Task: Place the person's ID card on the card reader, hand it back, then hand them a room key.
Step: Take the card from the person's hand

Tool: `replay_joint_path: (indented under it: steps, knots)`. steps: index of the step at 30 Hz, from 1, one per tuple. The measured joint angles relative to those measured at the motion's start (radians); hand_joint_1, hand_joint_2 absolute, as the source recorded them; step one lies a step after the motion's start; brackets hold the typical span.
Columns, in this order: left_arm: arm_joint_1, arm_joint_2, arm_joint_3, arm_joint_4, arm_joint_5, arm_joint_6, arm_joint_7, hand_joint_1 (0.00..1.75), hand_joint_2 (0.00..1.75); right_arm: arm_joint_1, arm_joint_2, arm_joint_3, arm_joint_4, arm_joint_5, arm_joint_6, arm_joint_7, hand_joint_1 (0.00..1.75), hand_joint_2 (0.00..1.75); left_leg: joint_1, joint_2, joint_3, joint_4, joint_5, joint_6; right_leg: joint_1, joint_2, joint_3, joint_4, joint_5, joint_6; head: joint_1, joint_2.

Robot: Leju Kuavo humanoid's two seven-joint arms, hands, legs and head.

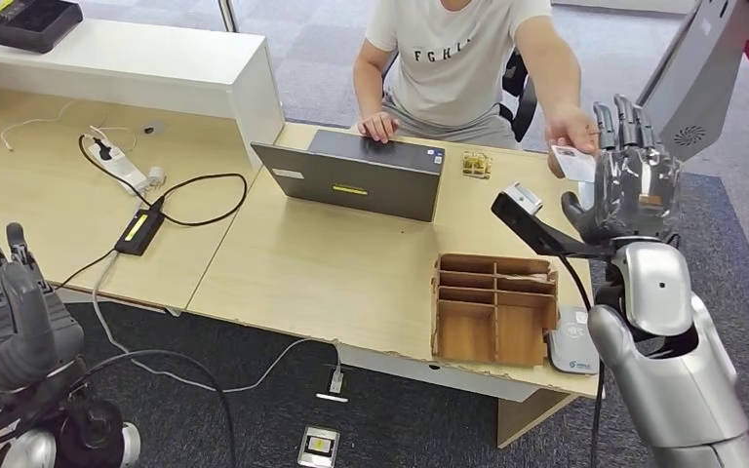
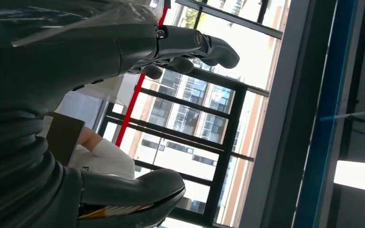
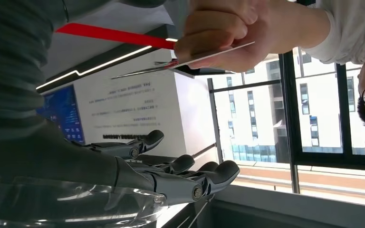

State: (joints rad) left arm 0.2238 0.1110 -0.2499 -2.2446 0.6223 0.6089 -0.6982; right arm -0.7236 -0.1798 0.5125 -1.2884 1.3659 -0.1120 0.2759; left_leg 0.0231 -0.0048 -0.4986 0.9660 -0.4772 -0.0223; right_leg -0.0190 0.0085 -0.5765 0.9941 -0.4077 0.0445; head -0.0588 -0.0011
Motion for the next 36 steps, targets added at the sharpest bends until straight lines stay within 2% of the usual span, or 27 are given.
replay_joint_path:
  steps: [3,4,6,7,8,10,18,36]
  knots:
    - [0.007,-0.007,0.004,0.0,-0.009,0.005,0.0,0.0,1.75,-0.025,0.014,0.015,0.049,0.007,-0.005,0.001,0.0,1.75,0.0,0.0,0.0,0.0,0.0,0.0,0.0,0.0,0.0,0.0,0.0,0.0,0.0,0.0]
    - [0.009,-0.009,0.004,0.0,-0.011,0.006,0.0,0.0,1.75,-0.031,0.018,0.019,0.061,0.008,-0.007,0.001,0.12,1.75,0.0,0.0,0.0,0.0,0.0,0.0,0.0,0.0,0.0,0.0,0.0,0.0,0.0,0.0]
    - [0.015,-0.013,0.007,0.0,-0.012,0.007,-0.001,0.0,1.75,-0.04,0.027,0.026,0.085,0.009,-0.009,0.001,0.75,1.75,0.0,0.0,0.0,0.0,0.0,0.0,0.0,0.0,0.0,0.0,0.0,0.0,0.0,0.0]
    - [0.019,-0.015,0.009,0.0,-0.013,0.008,-0.001,0.0,1.75,-0.044,0.032,0.031,0.099,0.009,-0.011,0.0,1.19,1.75,0.0,0.0,0.0,0.0,0.0,0.0,0.0,0.0,0.0,0.0,0.0,0.0,0.0,0.0]
    - [0.024,-0.018,0.012,0.0,-0.014,0.012,-0.001,0.0,1.75,-0.048,0.037,0.036,0.113,0.009,-0.013,-0.002,1.51,1.75,0.0,0.0,0.0,0.0,0.0,0.0,0.0,0.0,0.0,0.0,0.0,0.0,0.0,0.0]
    - [0.033,-0.022,0.019,-0.001,-0.018,0.021,-0.001,0.0,1.75,-0.054,0.048,0.046,0.139,0.008,-0.018,-0.006,1.75,1.75,0.0,0.0,0.0,0.0,0.0,0.0,0.0,0.0,0.0,0.0,0.0,0.0,0.0,0.0]
    - [0.061,-0.03,0.028,-0.012,-0.042,0.081,-0.002,0.0,1.75,-0.058,0.074,0.077,0.198,-0.004,-0.033,-0.012,1.75,1.75,0.0,0.0,0.0,0.0,0.0,0.0,0.0,0.0,0.0,0.0,0.0,0.0,0.0,0.0]
    - [0.096,-0.043,0.064,-0.041,-0.068,0.077,-0.002,0.0,1.75,-0.074,0.096,0.102,0.276,-0.032,-0.089,-0.03,1.75,1.75,0.0,0.0,0.001,0.0,0.0,0.0,0.0,0.0,0.0,0.0,0.0,0.0,0.0,0.0]
